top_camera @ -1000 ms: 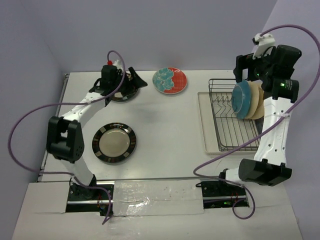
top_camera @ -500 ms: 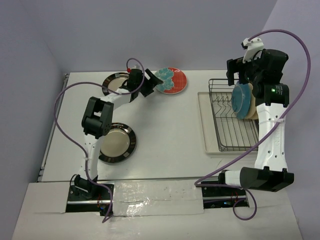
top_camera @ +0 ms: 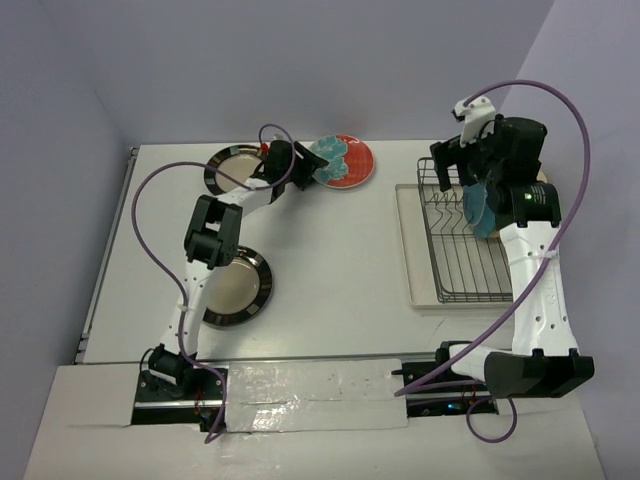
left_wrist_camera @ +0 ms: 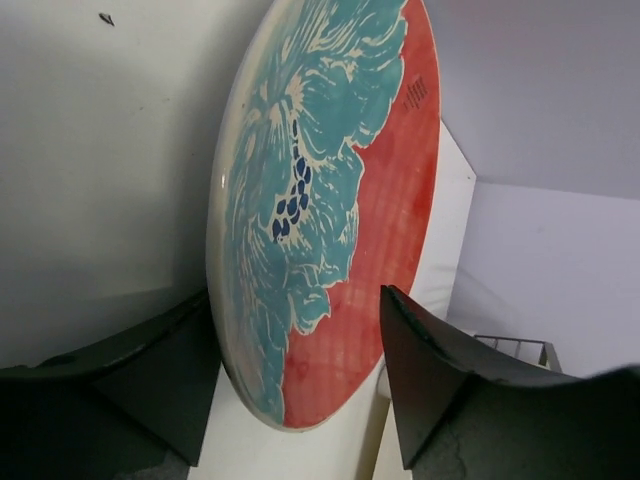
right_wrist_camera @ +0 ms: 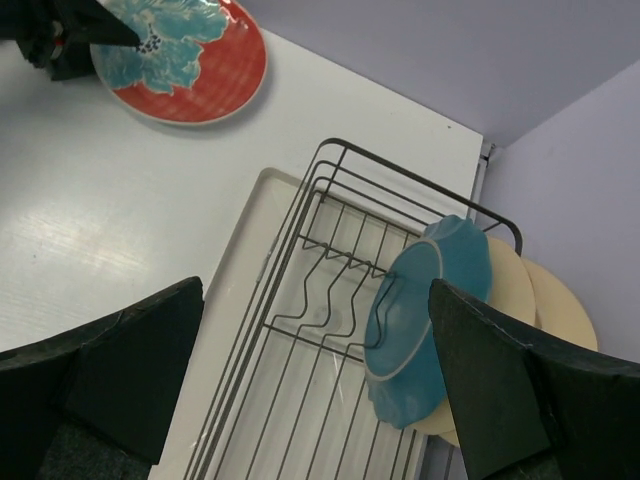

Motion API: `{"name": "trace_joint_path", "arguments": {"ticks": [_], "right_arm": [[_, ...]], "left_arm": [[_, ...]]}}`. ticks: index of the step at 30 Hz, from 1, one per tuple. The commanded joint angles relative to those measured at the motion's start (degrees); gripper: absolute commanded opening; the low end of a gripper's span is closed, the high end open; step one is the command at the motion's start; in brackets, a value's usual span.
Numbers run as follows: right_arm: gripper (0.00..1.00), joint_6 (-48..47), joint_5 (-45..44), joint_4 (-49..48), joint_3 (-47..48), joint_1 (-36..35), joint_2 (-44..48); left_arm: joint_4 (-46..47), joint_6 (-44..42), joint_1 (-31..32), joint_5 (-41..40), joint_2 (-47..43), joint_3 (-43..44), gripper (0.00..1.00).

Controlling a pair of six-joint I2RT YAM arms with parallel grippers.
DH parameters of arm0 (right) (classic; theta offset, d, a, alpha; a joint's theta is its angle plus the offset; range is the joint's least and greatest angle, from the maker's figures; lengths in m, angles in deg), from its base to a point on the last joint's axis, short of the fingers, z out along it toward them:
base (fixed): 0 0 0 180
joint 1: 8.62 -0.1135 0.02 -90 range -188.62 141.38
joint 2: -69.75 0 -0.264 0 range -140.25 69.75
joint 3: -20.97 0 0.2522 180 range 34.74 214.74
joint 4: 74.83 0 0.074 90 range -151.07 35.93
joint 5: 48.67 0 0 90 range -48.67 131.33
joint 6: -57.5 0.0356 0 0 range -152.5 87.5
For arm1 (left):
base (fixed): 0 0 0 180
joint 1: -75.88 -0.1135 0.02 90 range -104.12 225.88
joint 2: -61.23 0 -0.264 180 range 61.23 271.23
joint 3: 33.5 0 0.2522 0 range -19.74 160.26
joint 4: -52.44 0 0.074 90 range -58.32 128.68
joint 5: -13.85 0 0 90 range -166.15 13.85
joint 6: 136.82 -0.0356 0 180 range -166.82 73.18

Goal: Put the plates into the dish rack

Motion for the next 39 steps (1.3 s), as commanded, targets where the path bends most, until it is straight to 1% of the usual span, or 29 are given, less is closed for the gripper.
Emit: {"name": "trace_joint_path", "arguments": {"ticks": [1,4,7,8,9,10,11,12,14,15,16,17,18,19,20,22,23,25,26,27,28,29,30,32,33,36,39], "right_arm": [[1.0,-3.25,-3.28,-4.38,-1.45,-2.39,1.82],[1.0,-3.78,-4.25,-4.56,-1.37,-4.5,1.21],[1.0,-4.31,-4.95,-4.3,-0.58,-5.82,0.5],[1.0,-4.57,-5.04,-4.3,-0.66,-6.6,0.59],[1.0,-5.1,-5.13,-4.21,-0.93,-7.05,0.68],[1.0,-6.32,-5.65,-4.56,-1.8,-7.57,1.37],[1.0,-6.94,-6.09,-4.91,-2.5,-8.8,1.9],[1.0,-8.78,-6.36,-5.35,-3.21,-9.42,2.26],[1.0,-10.72,-7.06,-6.32,-5.75,-10.82,3.75],[1.0,-12.64,-6.97,-7.63,-6.72,-11.18,4.36],[1.0,-13.88,-5.58,-8.25,-8.73,-11.35,5.67],[1.0,-16.68,-4.26,-9.74,-9.97,-11.53,7.6],[1.0,-18.18,-2.77,-10.79,-12.77,-11.53,8.75],[1.0,-19.77,0.55,-11.94,-14.27,-11.62,9.81],[1.0,-23.17,2.33,-13.51,-15.85,-11.79,11.04],[1.0,-26.88,7.06,-13.71,-18.76,-12.49,13.59],[1.0,-30.38,8.22,-13.36,-20.25,-13.89,14.73],[1.0,-33.04,9.37,-12.74,-21.31,-16.26,15.53],[1.0,-34.97,9.2,-12.3,-22.19,-19.5,16.05],[1.0,-35.77,8.85,-12.39,-22.81,-21.36,16.32],[1.0,-36.47,8.24,-12.3,-23.16,-23.2,16.23],[1.0,-37.44,7.97,-12.56,-24.3,-24.96,16.41],[1.0,-37.8,7.62,-13.0,-25.0,-28.63,16.58],[1.0,-38.93,5.96,-13.96,-26.67,-32.26,16.24],[1.0,-39.55,5.16,-13.88,-27.03,-35.75,15.97],[1.0,-42.45,2.18,-13.97,-28.95,-41.04,15.18],[1.0,-44.82,-1.43,-16.34,-31.51,-43.87,14.92]], "left_arm": [[2.94,4.72,0.12,2.28,2.7,3.0,0.69],[2.86,6.22,0.21,2.28,4.03,4.14,0.61],[3.12,7.27,0.21,2.89,4.82,4.41,0.48],[3.56,7.54,0.21,3.24,4.82,4.06,0.41],[4.0,7.71,0.12,3.77,4.91,3.8,0.27],[4.52,8.06,-0.14,4.82,4.47,3.1,0.19],[4.62,8.15,-0.23,5.35,4.03,2.66,0.03],[4.44,7.98,-0.67,6.66,2.38,2.05,0.0],[4.96,7.98,-1.37,8.86,-0.26,-1.64,0.0],[5.4,7.98,-1.72,10.0,-4.1,-3.48,0.0],[5.84,7.89,-2.68,12.02,-6.32,-7.76,0.0],[6.63,6.59,-3.39,14.21,-11.13,-9.81,0.0],[6.46,5.35,-3.83,15.19,-13.78,-11.39,0.0],[5.59,4.04,-4.18,15.98,-16.07,-13.67,0.0],[3.93,1.94,-4.88,17.21,-20.8,-15.0,0.0],[2.86,0.69,-5.59,21.34,-25.22,-18.95,0.0],[1.55,-0.01,-6.29,22.57,-29.15,-20.45,0.0],[0.66,-0.54,-6.91,26.26,-32.61,-25.02,0.0],[0.84,-0.2,-7.35,27.49,-35.75,-26.86,0.0],[1.27,-0.02,-7.53,28.55,-37.35,-30.44,0.0],[1.54,0.33,-7.7,30.56,-40.15,-32.05,0.0],[3.28,1.46,-7.79,31.62,-41.31,-33.89,0.0],[4.26,2.17,-7.79,32.85,-42.45,-37.13,0.0],[5.49,4.01,-7.79,35.84,-45.53,-39.7,0.0],[5.76,4.37,-7.79,36.64,-46.58,-41.54,0.0],[5.24,4.73,-7.7,39.89,-49.84,-42.96,0.0],[5.58,5.43,-7.44,42.62,-52.3,-44.01,0.0]]}}
